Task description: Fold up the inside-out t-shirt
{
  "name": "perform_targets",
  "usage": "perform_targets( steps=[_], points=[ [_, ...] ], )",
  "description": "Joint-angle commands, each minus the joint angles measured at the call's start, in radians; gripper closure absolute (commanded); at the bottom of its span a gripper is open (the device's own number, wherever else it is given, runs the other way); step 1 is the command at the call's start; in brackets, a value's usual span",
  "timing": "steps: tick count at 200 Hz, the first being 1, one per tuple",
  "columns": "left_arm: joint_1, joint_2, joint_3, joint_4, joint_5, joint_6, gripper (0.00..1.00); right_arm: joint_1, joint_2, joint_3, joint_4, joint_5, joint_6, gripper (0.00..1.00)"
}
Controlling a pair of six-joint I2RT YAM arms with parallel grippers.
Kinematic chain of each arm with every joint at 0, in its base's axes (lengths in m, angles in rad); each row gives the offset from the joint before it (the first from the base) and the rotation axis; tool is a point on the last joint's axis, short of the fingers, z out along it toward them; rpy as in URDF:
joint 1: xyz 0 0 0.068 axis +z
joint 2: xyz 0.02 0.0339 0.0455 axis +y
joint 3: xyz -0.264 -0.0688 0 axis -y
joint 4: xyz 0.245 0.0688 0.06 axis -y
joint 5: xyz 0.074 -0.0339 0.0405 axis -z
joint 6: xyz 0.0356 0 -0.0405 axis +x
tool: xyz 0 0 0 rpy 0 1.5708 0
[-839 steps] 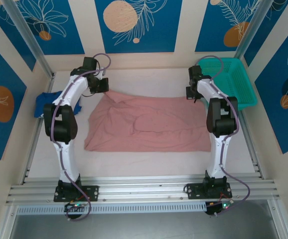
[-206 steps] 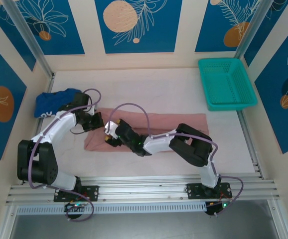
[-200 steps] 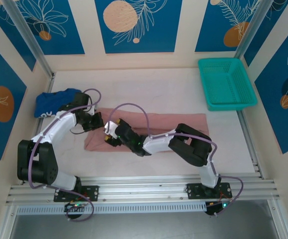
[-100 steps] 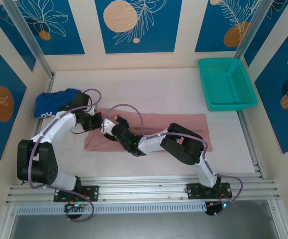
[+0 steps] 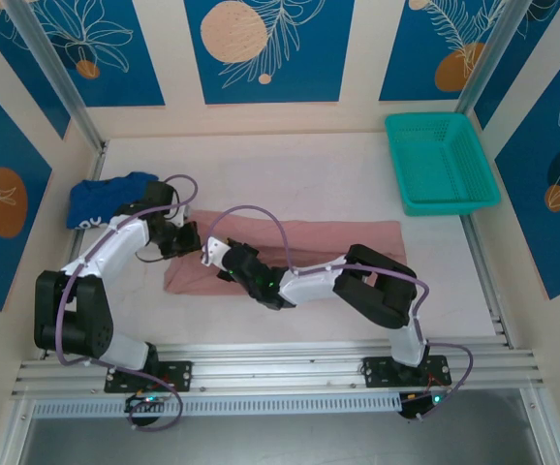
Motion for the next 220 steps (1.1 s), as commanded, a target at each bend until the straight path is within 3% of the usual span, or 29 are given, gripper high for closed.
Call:
perform_targets(
  steps=[1, 22, 43, 87, 116, 142, 192, 220],
  points=[
    [-0.005, -0.005, 0.029, -0.040, -0.003, 0.018, 0.82, 0.000, -0.050, -0.038, -0.090, -0.042, 0.052, 0.83],
    [-0.003, -0.027, 0.031, -0.044, -0.070, 0.013, 0.59, -0.012, -0.069, -0.063, -0.148, -0.106, 0.082, 0.85],
    [0.001, -0.050, 0.000, 0.000, -0.106, -0.017, 0.48, -0.023, -0.069, -0.076, -0.179, -0.139, 0.114, 0.86],
    [0.009, -0.041, -0.078, 0.106, -0.083, -0.052, 0.41, -0.045, -0.056, -0.059, -0.218, -0.142, 0.174, 0.85],
    [0.024, -0.027, -0.115, 0.144, -0.122, -0.054, 0.36, -0.050, -0.058, -0.046, -0.229, -0.156, 0.217, 0.73],
    [0.045, -0.012, -0.131, 0.181, -0.120, -0.056, 0.34, -0.051, -0.047, -0.030, -0.233, -0.167, 0.230, 0.69],
    [0.041, 0.044, -0.146, 0.253, -0.012, -0.061, 0.33, -0.064, -0.057, 0.001, -0.291, -0.214, 0.306, 0.64],
    [0.020, 0.008, -0.135, 0.232, -0.083, -0.046, 0.32, -0.060, -0.113, -0.047, -0.326, -0.300, 0.304, 0.55]
  ],
)
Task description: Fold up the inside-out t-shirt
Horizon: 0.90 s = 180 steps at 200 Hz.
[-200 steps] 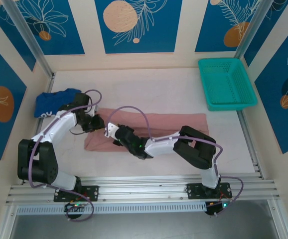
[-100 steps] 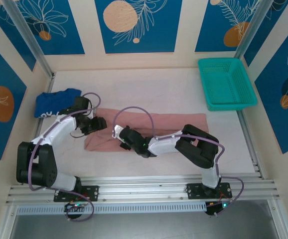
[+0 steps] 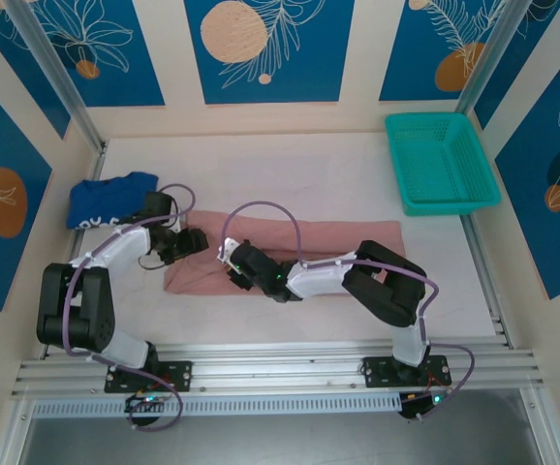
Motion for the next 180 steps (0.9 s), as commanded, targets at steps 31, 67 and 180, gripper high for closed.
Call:
perform_targets(
  steps=[31, 67, 180],
  points=[
    [-0.035, -0.085, 0.013, -0.007, -0.100, 0.003, 0.32, -0.010, -0.205, -0.083, -0.111, -0.232, 0.027, 0.52],
    [-0.081, -0.099, 0.010, 0.068, -0.034, 0.000, 0.31, -0.097, -0.284, -0.091, -0.113, -0.434, 0.114, 0.52],
    [-0.108, 0.073, -0.064, 0.084, -0.166, 0.018, 0.39, -0.207, 0.048, 0.109, -0.271, -0.586, 0.398, 0.80]
  ],
)
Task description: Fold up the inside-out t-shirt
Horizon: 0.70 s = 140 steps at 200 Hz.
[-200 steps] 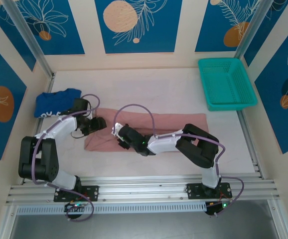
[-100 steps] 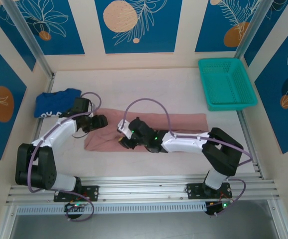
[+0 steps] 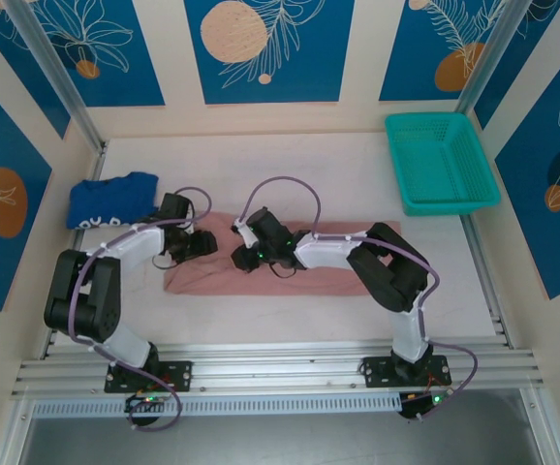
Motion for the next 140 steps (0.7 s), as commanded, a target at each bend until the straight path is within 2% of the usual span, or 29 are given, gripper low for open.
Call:
perform_targets(
  steps=[1, 46, 78, 98, 107, 120, 140],
  points=[
    [-0.003, -0.003, -0.050, -0.014, -0.070, 0.034, 0.39, -0.001, 0.001, -0.014, -0.111, -0.050, 0.035, 0.80],
    [-0.003, -0.022, -0.099, 0.016, -0.125, 0.046, 0.39, -0.004, -0.038, -0.056, -0.298, 0.023, -0.078, 0.80],
    [-0.003, -0.117, -0.098, 0.032, -0.159, 0.023, 0.36, -0.006, -0.096, -0.009, -0.313, -0.030, -0.111, 0.73],
    [0.003, -0.199, -0.107, 0.026, -0.262, 0.015, 0.27, -0.010, -0.145, -0.003, -0.285, -0.074, -0.103, 0.65],
    [0.016, -0.216, -0.107, 0.018, -0.291, 0.011, 0.16, -0.011, -0.163, -0.008, -0.274, -0.080, -0.099, 0.60],
    [0.040, -0.204, -0.093, 0.013, -0.291, 0.021, 0.06, -0.016, -0.184, -0.020, -0.262, -0.075, -0.097, 0.54],
    [0.059, -0.130, -0.047, 0.009, -0.252, 0.061, 0.00, -0.038, -0.206, -0.034, -0.258, -0.068, -0.088, 0.49]
  ],
)
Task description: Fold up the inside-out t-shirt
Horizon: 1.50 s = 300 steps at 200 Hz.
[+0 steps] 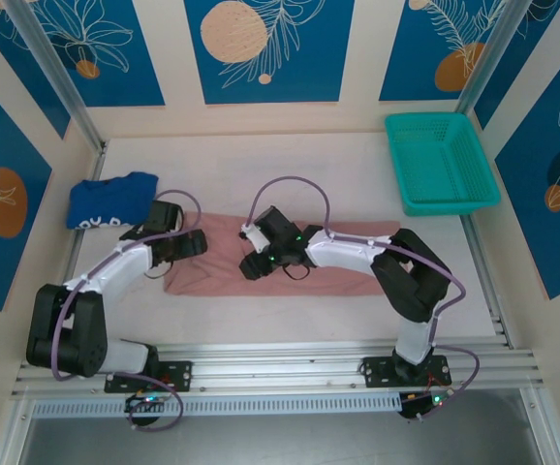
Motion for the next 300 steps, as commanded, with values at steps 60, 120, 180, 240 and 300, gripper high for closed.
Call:
perform_targets(
  steps=[60, 120, 180, 240, 300],
  points=[
    [-0.009, 0.291, 0.182, -0.038, 0.036, 0.139, 0.00, -0.064, -0.076, -0.056, 0.019, -0.065, 0.017, 0.44],
    [-0.120, 0.348, 0.163, -0.046, 0.134, 0.143, 0.00, -0.064, -0.088, -0.097, 0.038, -0.055, 0.036, 0.44],
    [-0.211, 0.330, 0.093, 0.021, 0.230, 0.085, 0.27, -0.068, -0.088, -0.107, 0.044, -0.050, 0.041, 0.45],
    [-0.211, 0.361, 0.072, 0.057, 0.248, 0.070, 0.73, -0.070, -0.097, -0.120, 0.043, -0.030, 0.046, 0.45],
    [-0.142, 0.290, 0.058, 0.024, 0.251, 0.073, 1.00, -0.109, -0.159, -0.137, 0.026, -0.020, 0.052, 0.45]
  ],
)
